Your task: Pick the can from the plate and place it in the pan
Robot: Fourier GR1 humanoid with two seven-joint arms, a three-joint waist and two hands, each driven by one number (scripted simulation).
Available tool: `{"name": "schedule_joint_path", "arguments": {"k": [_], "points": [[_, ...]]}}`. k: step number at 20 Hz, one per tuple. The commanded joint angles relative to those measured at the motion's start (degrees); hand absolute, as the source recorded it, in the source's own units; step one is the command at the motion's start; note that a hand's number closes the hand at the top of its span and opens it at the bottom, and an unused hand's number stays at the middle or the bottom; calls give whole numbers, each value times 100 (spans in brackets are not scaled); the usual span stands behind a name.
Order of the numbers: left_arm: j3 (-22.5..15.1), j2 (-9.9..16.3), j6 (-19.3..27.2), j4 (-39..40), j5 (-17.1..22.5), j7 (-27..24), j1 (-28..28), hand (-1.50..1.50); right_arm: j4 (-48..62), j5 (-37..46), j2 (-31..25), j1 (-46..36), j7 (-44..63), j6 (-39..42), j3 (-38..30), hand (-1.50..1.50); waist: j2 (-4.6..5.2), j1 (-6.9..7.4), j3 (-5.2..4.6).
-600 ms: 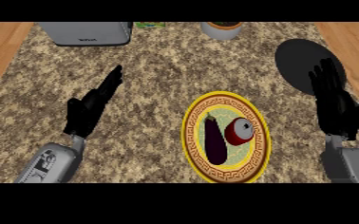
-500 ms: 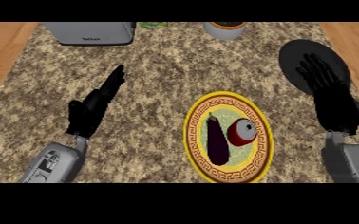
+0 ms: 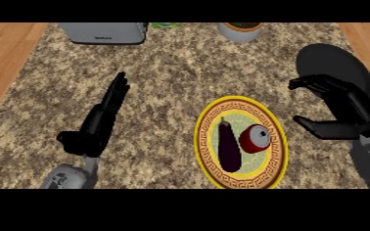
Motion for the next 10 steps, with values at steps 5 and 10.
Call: {"name": "schedule_joint_path", "arguments": {"k": [5, 10], "points": [[22, -131, 27, -177, -89, -327, 434, 0, 540, 1275, -1016, -76, -1813, 1099, -145, -150, 10, -67, 8], [129, -144, -64, -104, -67, -86, 230, 0, 582, 1778, -1273, -775, -1397, 1300, 145, -150, 17, -63, 2]]}}
